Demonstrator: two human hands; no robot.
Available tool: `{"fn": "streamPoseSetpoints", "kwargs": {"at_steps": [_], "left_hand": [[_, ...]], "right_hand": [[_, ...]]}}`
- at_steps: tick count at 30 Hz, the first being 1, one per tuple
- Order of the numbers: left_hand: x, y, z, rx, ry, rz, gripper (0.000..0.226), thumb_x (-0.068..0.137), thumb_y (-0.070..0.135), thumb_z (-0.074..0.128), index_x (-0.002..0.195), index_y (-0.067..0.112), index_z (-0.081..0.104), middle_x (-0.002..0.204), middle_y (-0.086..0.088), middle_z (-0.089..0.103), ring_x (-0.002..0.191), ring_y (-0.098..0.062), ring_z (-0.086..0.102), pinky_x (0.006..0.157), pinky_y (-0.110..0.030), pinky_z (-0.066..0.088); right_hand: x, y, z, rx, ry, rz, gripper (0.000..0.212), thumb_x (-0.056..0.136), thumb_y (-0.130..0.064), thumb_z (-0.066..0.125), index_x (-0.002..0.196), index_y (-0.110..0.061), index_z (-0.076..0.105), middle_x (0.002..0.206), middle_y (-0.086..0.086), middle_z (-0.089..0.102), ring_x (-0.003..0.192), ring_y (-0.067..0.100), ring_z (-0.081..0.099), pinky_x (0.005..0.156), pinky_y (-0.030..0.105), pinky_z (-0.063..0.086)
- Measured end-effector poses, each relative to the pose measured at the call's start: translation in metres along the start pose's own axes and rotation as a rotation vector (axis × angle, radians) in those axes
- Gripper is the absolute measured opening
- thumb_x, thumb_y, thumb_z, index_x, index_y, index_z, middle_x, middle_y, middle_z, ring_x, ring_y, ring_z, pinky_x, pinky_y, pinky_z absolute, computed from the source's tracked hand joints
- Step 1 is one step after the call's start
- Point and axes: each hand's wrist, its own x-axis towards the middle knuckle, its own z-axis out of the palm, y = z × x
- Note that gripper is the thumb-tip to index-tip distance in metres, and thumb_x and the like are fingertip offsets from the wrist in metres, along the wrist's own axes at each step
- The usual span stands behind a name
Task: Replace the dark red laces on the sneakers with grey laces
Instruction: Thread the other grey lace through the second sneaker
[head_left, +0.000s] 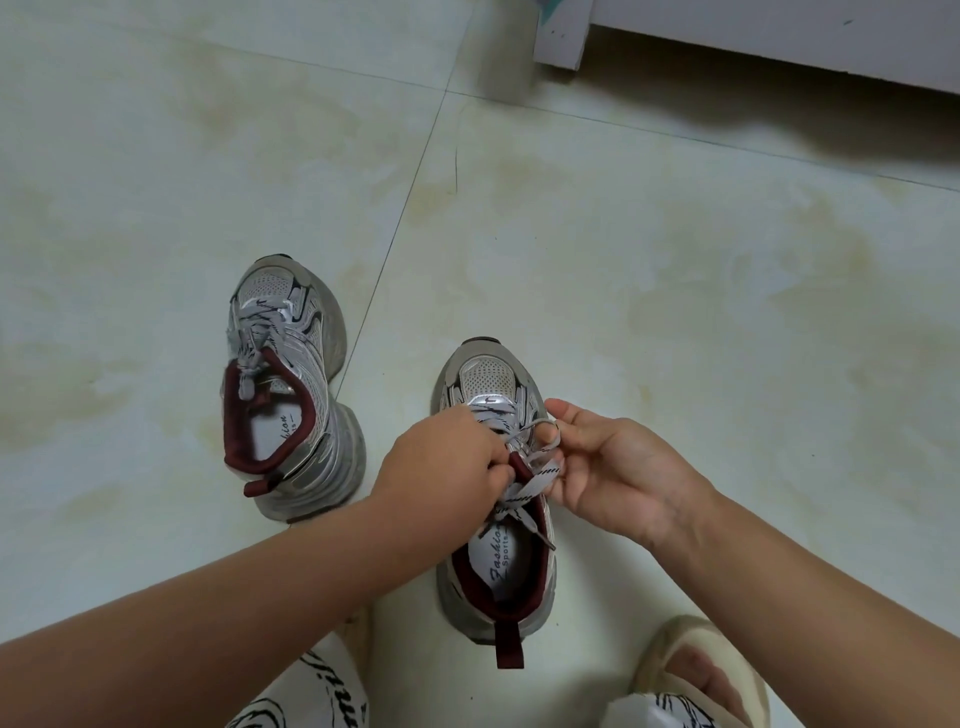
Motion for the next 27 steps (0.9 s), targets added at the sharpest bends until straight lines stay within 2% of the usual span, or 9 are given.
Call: {"fn": "streamPoseSetpoints", "kwargs": {"at_steps": [4, 8, 11, 13, 16, 18, 20, 23, 27], "left_hand": [[0.009, 0.001, 0.002, -0.107, -0.107, -0.037, 0.017, 0.084, 0.024, 0.06, 0.075, 0.014, 0.07, 0.062, 0.003, 0.052, 0.064, -0.016, 0.047, 0.062, -0.024, 0.039], [0.009, 0.0, 0.006, -0.382, -0.07, -0.179, 0.013, 0.078, 0.015, 0.066, 0.066, 0.013, 0.07, 0.056, 0.007, 0.056, 0.058, -0.01, 0.05, 0.063, -0.027, 0.046], [0.004, -0.007, 0.002, -0.672, -0.099, -0.288, 0.024, 0.077, 0.008, 0.068, 0.056, 0.019, 0.064, 0.045, 0.014, 0.055, 0.045, 0.002, 0.048, 0.049, -0.014, 0.041], [0.002, -0.012, -0.004, -0.803, -0.152, -0.288, 0.026, 0.079, 0.003, 0.066, 0.058, 0.016, 0.06, 0.047, 0.012, 0.055, 0.044, 0.002, 0.046, 0.047, -0.009, 0.037], [-0.001, -0.017, -0.014, -0.952, -0.226, -0.219, 0.025, 0.082, -0.001, 0.061, 0.062, 0.014, 0.056, 0.075, -0.005, 0.061, 0.066, -0.01, 0.053, 0.063, -0.017, 0.042], [-0.004, -0.023, -0.021, -1.034, -0.279, -0.19, 0.022, 0.082, 0.001, 0.063, 0.064, 0.013, 0.058, 0.093, -0.006, 0.066, 0.081, -0.013, 0.06, 0.073, -0.02, 0.049], [-0.008, -0.03, -0.027, -1.077, -0.348, -0.137, 0.015, 0.072, 0.013, 0.072, 0.062, 0.017, 0.061, 0.099, -0.001, 0.068, 0.09, -0.007, 0.064, 0.078, -0.016, 0.052], [-0.009, -0.034, -0.028, -0.981, -0.358, -0.13, 0.015, 0.067, 0.022, 0.069, 0.057, 0.016, 0.059, 0.088, 0.0, 0.067, 0.083, -0.005, 0.061, 0.078, -0.021, 0.05], [0.0, -0.016, -0.02, -0.388, -0.113, -0.072, 0.034, 0.086, 0.032, 0.058, 0.058, 0.017, 0.049, 0.056, 0.007, 0.047, 0.05, -0.003, 0.038, 0.053, -0.016, 0.033]], "right_hand": [[0.001, 0.0, -0.002, -0.11, 0.012, -0.032, 0.026, 0.091, 0.01, 0.035, 0.097, -0.012, 0.049, 0.054, 0.003, 0.05, 0.046, 0.012, 0.037, 0.053, 0.023, 0.05], [-0.001, -0.001, 0.002, -0.265, 0.047, -0.064, 0.029, 0.088, 0.013, 0.035, 0.089, -0.011, 0.052, 0.055, 0.004, 0.05, 0.055, 0.015, 0.036, 0.052, 0.023, 0.048], [-0.002, -0.001, 0.0, -0.34, 0.077, -0.049, 0.029, 0.087, 0.009, 0.036, 0.085, -0.013, 0.054, 0.058, 0.003, 0.052, 0.054, 0.013, 0.039, 0.058, 0.026, 0.045], [-0.003, 0.0, -0.001, -0.355, 0.085, -0.025, 0.027, 0.087, 0.008, 0.039, 0.085, -0.013, 0.054, 0.063, 0.005, 0.053, 0.056, 0.014, 0.042, 0.053, 0.024, 0.048], [-0.005, -0.001, -0.002, -0.416, 0.12, -0.01, 0.019, 0.088, 0.002, 0.046, 0.082, -0.013, 0.055, 0.06, 0.003, 0.052, 0.051, 0.012, 0.043, 0.048, 0.021, 0.048], [-0.007, -0.004, 0.001, -0.508, 0.129, -0.002, 0.012, 0.089, -0.007, 0.051, 0.079, -0.012, 0.057, 0.056, 0.001, 0.051, 0.05, 0.011, 0.043, 0.048, 0.021, 0.047], [-0.008, -0.006, 0.004, -0.608, 0.139, -0.005, 0.014, 0.089, -0.012, 0.053, 0.075, -0.011, 0.057, 0.055, 0.001, 0.051, 0.051, 0.012, 0.043, 0.049, 0.022, 0.048], [-0.009, -0.006, 0.008, -0.772, 0.136, -0.038, 0.022, 0.089, -0.019, 0.056, 0.068, -0.011, 0.056, 0.059, 0.002, 0.05, 0.053, 0.012, 0.044, 0.051, 0.023, 0.048], [-0.011, -0.005, 0.012, -1.02, 0.095, -0.155, 0.017, 0.086, -0.019, 0.064, 0.075, -0.006, 0.06, 0.072, 0.005, 0.057, 0.056, 0.008, 0.049, 0.05, 0.019, 0.047]]}}
